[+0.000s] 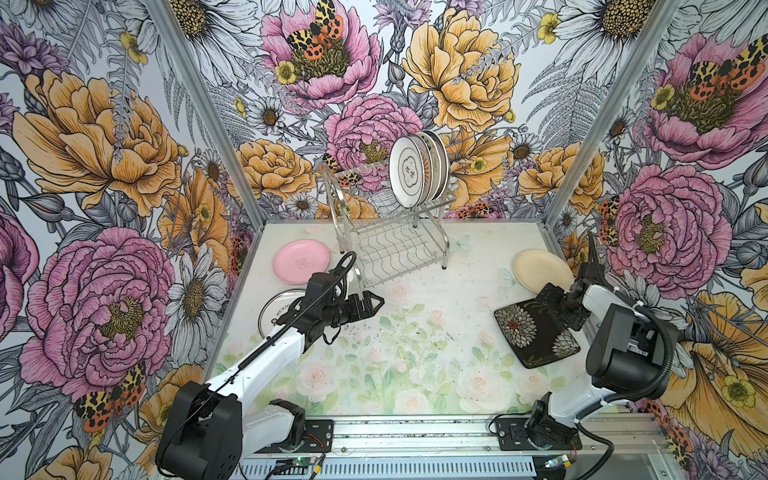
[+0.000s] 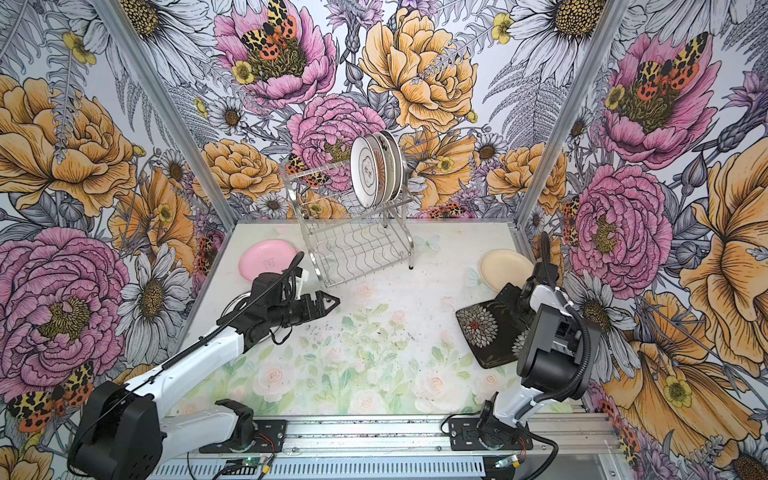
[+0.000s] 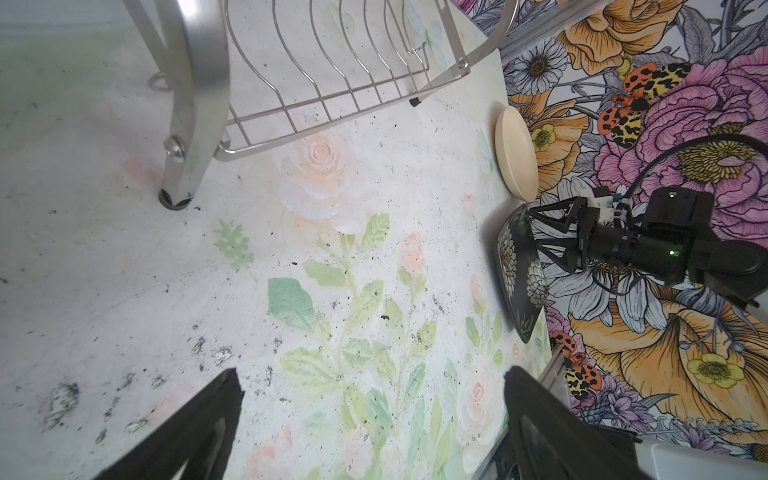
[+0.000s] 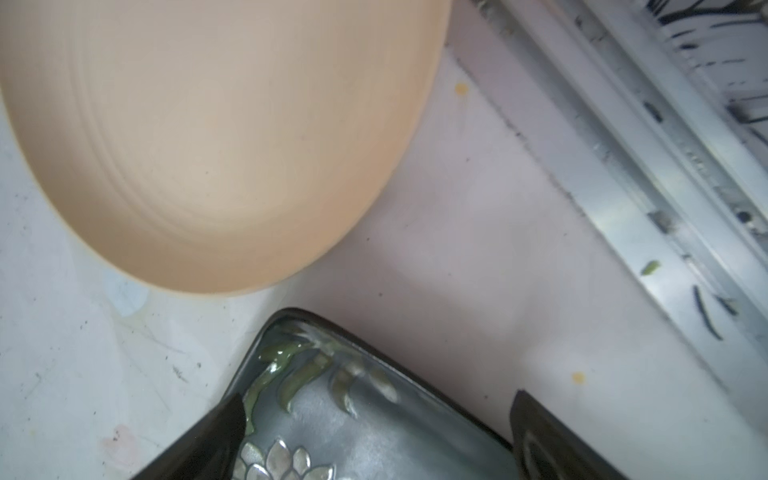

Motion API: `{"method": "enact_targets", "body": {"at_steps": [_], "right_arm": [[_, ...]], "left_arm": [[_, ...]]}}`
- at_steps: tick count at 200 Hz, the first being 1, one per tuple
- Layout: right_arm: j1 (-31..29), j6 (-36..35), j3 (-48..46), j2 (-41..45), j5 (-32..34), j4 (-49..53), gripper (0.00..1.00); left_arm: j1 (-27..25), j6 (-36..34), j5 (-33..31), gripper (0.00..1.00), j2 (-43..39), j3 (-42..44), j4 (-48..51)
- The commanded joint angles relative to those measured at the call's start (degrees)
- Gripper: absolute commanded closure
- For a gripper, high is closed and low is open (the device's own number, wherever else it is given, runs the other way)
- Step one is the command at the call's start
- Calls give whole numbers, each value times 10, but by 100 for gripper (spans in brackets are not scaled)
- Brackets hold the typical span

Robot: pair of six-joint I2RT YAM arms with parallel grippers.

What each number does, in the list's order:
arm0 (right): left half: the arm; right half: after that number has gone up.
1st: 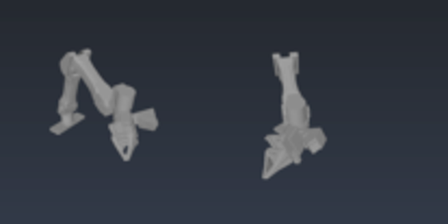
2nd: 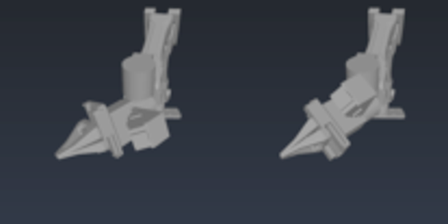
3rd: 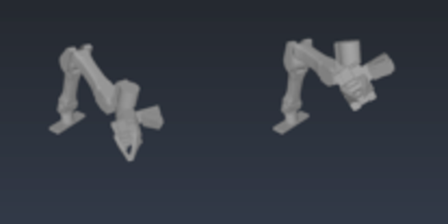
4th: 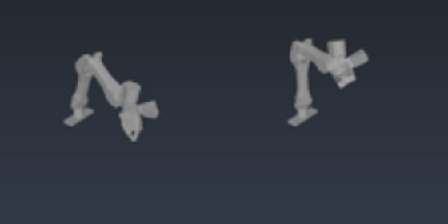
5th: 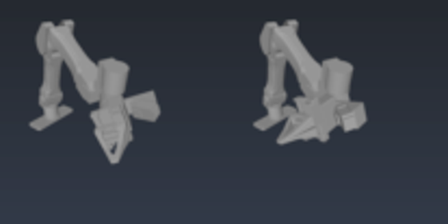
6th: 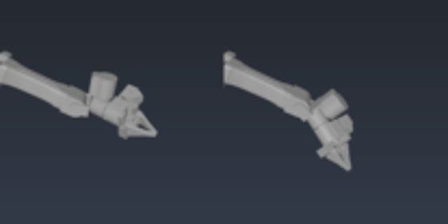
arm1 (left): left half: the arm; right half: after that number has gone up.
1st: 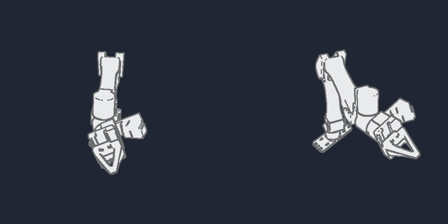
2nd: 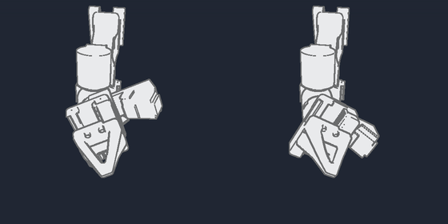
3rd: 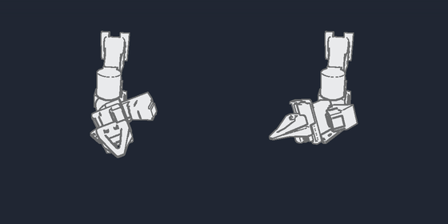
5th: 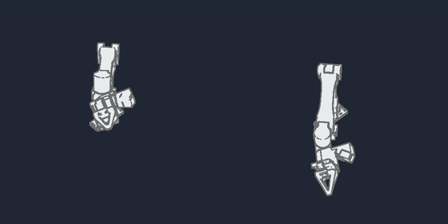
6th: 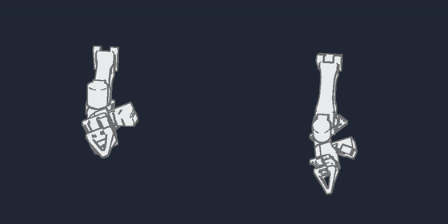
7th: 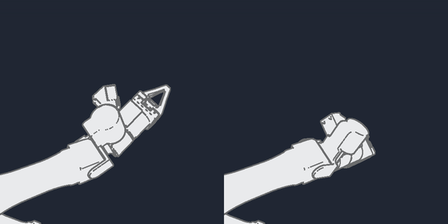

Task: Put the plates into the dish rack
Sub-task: 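Grasp the dark floral square plate's edge with the right gripper and drag it, then drag the dark floral square plate with the right gripper toward the left gripper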

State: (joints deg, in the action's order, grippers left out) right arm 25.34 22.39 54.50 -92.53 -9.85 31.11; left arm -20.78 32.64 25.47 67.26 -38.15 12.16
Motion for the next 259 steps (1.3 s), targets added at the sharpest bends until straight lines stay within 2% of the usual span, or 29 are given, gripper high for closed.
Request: {"method": "enact_targets", "body": {"at_steps": [1, 28, 49, 71, 121, 155, 218, 237, 259], "right_arm": [[-29, 35, -34, 21, -44, 28, 1], [-41, 35, -55, 48, -25, 48, 1], [-18, 19, -65, 66, 11, 65, 1], [13, 10, -75, 72, -11, 72, 1], [10, 37, -113, 96, -85, 77, 1], [-22, 82, -145, 134, -121, 76, 1], [-139, 148, -170, 164, -139, 54, 1], [-154, 134, -168, 160, -153, 50, 1], [-136, 79, -166, 160, -168, 55, 1]], "left_arm": [[-2, -1, 6, 1, -13, 7, -18], [-1, 1, 6, 1, -25, 15, -16], [1, 1, 6, 1, -36, 22, -11], [2, 0, 6, 1, -50, 31, -6], [6, 5, 2, 1, -81, 51, -2], [7, 8, 0, 1, -100, 62, 3], [8, 9, 4, 1, -118, 78, 7], [7, 8, 6, 1, -117, 77, 7], [8, 6, 8, 1, -116, 76, 8]]}}
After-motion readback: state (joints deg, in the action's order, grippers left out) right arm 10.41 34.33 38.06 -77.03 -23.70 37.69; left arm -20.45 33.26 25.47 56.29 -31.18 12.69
